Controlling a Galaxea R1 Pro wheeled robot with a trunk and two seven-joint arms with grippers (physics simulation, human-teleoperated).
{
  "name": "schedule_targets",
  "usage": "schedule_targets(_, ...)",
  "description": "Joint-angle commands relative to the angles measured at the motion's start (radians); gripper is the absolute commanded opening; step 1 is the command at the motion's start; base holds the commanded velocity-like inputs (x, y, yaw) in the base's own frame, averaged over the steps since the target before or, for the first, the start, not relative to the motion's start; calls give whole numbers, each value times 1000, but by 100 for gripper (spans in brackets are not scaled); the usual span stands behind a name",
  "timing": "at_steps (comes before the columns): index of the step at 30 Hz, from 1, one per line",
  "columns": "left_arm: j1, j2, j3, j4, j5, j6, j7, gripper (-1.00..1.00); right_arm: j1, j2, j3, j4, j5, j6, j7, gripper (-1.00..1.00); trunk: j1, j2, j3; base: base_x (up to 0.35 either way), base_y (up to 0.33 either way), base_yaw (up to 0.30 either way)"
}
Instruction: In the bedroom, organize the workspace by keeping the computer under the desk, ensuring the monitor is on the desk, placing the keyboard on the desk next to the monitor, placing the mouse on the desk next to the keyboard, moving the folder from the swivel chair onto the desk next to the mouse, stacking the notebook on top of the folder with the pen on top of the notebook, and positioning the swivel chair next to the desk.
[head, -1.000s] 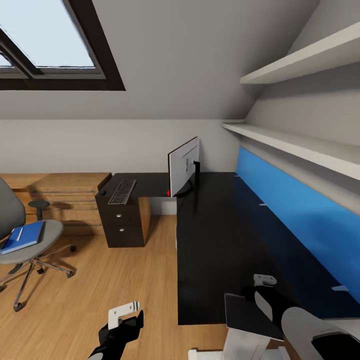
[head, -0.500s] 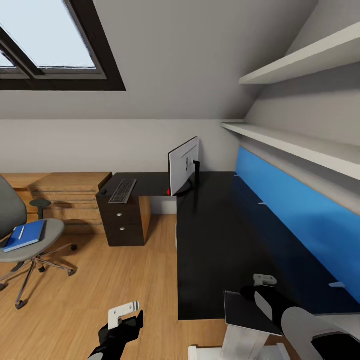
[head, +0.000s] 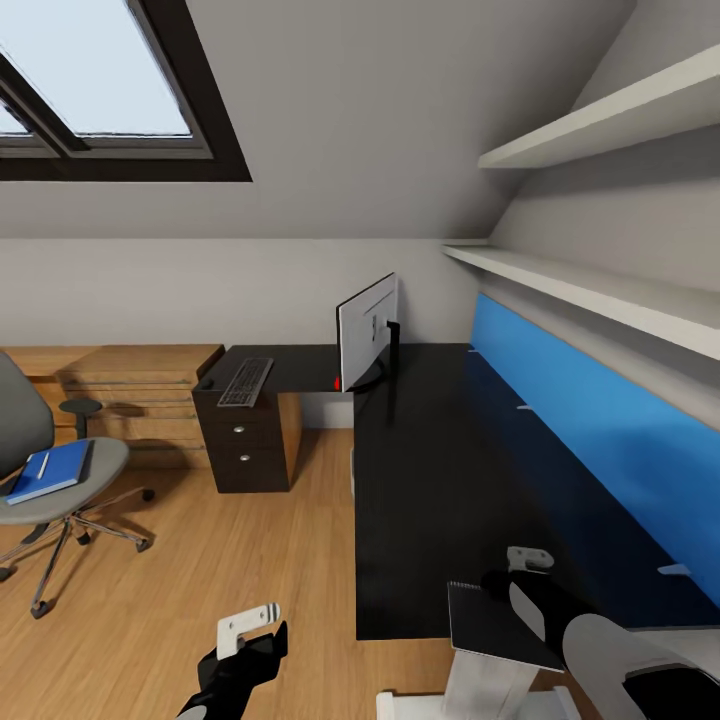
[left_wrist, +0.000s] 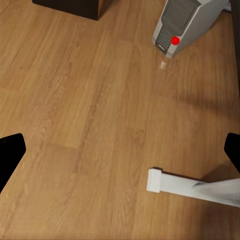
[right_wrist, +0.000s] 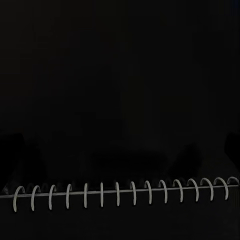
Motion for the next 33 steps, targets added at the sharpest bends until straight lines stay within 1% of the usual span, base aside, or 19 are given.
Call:
schedule_targets(1,0,0,-1,-2,9,2,8,100,0,-1,9,-2,-9,4,-5,100,0,-1,-1,0,0,0)
schedule_targets(8,0,0,-2,-1,9,2,7,100,0,-2,7,-3,-9,-7,-5,100,0,-1,-1,0,0,0)
schedule_targets(11,0,0,-2,-1,9,2,7,100,0,-3,4,-3,-10,-28,-4,100,0,-1,-1,0,0,0)
schedule_targets(14,0,0,-2,-1,9,2,7,100,0,-3,1,-4,-12,-60,-4,100,-11,20,8,0,0,0)
schedule_targets(16,0,0,-2,-1,9,2,7,100,0,-4,-1,-7,-14,-101,-4,100,-19,34,15,0,0,0)
schedule_targets(17,0,0,-2,-1,9,2,8,100,0,-6,-2,-24,-17,-146,-3,100,-23,41,18,0,0,0)
schedule_targets(19,0,0,-2,-1,9,2,9,100,1,-6,-2,-39,-18,-164,-3,100,-31,55,24,0,0,0)
schedule_targets(24,0,0,-3,0,9,2,9,100,1,-7,-2,-56,-20,-178,-4,100,-50,90,40,0,0,0)
schedule_targets(33,0,0,-3,0,9,2,9,100,1,-7,-3,-63,-21,-182,-5,100,-84,153,68,0,0,0)
